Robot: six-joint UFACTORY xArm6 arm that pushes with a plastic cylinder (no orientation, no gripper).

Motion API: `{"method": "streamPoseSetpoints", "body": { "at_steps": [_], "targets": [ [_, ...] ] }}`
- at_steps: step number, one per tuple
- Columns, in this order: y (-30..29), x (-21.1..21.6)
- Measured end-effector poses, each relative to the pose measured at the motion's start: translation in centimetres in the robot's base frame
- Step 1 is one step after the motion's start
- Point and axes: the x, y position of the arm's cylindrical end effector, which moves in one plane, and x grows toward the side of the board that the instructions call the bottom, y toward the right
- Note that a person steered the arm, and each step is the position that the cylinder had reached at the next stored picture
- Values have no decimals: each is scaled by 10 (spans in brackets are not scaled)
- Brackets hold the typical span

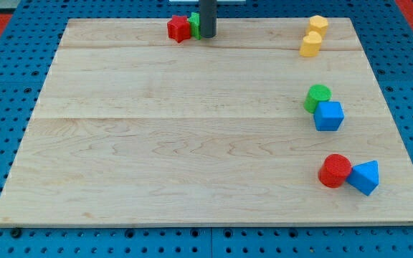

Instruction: Push the green circle vertically below the red star

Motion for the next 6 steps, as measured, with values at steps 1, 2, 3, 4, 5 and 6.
{"method": "streamPoseSetpoints", "body": {
  "at_steps": [1,2,3,4,5,6],
  "targets": [
    [68,38],
    [133,64],
    [186,104],
    [230,164],
    [216,193],
    [141,178]
  ]
}}
